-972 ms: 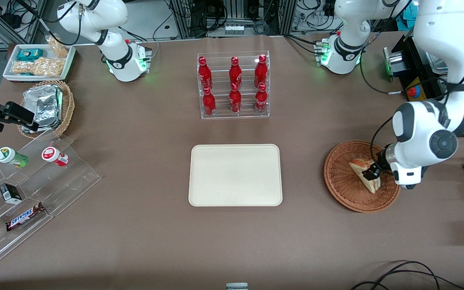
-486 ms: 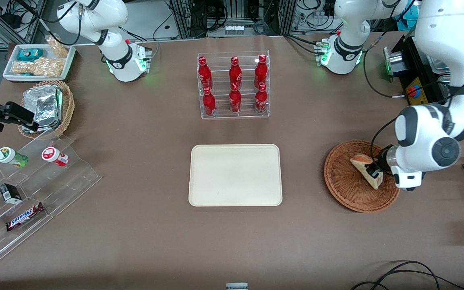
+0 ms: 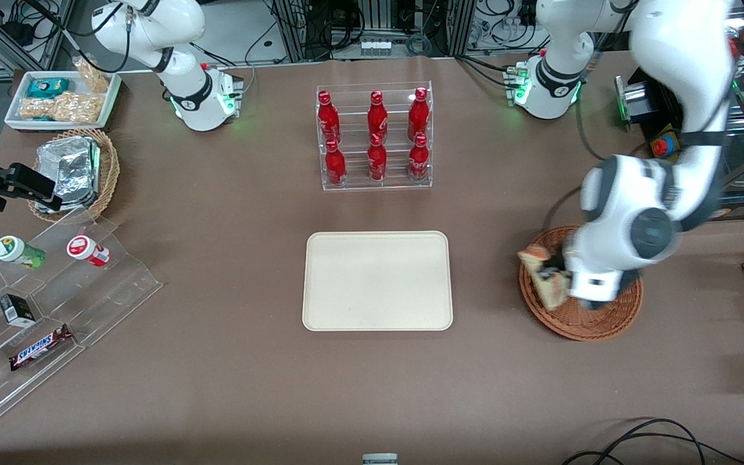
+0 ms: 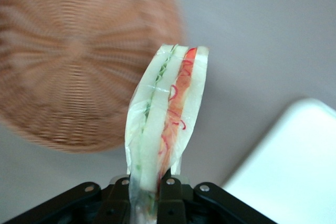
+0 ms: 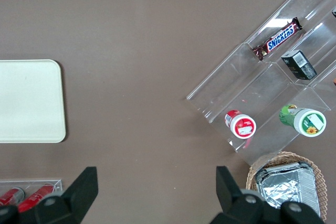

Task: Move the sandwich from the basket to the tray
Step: 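Lift the sandwich and carry it over the cream tray, then lower the sandwich onto the tray and open the left gripper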

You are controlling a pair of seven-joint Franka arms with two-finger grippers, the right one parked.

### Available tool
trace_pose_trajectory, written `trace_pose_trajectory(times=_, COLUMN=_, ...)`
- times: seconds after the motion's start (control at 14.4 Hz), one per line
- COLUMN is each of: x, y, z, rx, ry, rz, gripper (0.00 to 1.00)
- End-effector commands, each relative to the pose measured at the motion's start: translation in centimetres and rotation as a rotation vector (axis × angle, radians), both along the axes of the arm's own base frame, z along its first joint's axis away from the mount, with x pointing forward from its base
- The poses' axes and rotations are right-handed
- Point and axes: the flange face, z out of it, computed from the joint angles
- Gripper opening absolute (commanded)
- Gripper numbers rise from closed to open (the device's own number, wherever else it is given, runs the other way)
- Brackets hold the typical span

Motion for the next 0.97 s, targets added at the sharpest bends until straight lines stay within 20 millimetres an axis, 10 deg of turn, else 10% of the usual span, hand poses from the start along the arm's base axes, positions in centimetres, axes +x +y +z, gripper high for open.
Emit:
trace_pose_trajectory(times=0.0, x=1.6, y=-7.7, z=0.3, rx=-0.045, ry=-0.048, rz=-0.172, gripper=0.05)
trace_pose_trajectory(times=0.49, x=-4.0, y=-24.9, z=-5.2, rx=-0.103, ry=-0.150, rz=-0.329, gripper=0.01)
trace_pose_trajectory(times=0.9, x=-5.9, y=-29.6, z=-9.1, rx=-0.024, ry=-0.195, rz=-0.278, gripper=0.01)
